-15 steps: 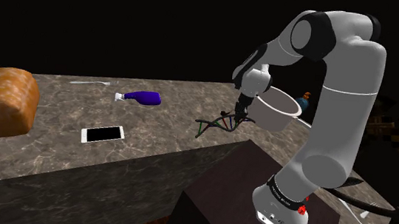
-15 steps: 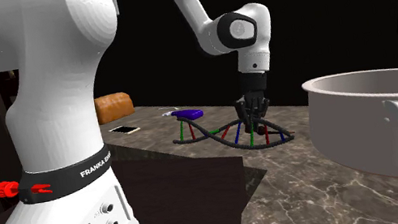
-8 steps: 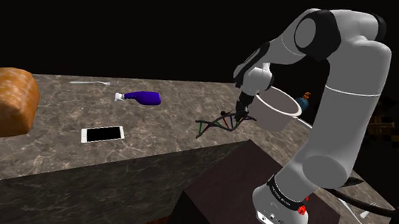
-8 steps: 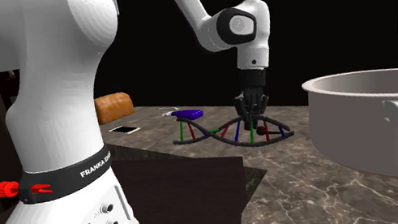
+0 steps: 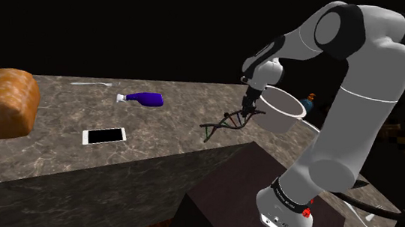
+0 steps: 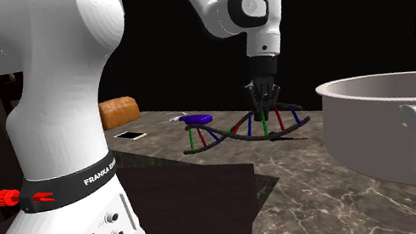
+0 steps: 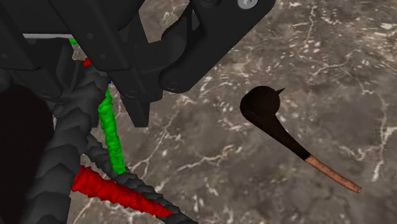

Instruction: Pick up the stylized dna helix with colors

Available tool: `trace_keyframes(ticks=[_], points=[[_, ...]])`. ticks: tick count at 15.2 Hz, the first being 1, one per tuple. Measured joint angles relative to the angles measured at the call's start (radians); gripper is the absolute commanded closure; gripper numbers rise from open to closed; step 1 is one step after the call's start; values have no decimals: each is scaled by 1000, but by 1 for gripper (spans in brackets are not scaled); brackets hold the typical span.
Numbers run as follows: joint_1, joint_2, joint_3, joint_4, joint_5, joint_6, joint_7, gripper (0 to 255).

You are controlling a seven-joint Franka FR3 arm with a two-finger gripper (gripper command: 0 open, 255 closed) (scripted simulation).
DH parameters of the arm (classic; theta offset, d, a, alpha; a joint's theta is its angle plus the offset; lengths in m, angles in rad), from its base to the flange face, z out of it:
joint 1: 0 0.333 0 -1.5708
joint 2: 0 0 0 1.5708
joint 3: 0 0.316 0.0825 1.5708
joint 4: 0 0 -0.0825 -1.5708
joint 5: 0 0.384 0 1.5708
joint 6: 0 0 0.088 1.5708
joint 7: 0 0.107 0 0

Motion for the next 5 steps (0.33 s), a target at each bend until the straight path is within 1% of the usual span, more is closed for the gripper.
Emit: trace_keyframes(ticks=[5], points=[[25, -67, -34, 3, -69, -48, 47, 255]])
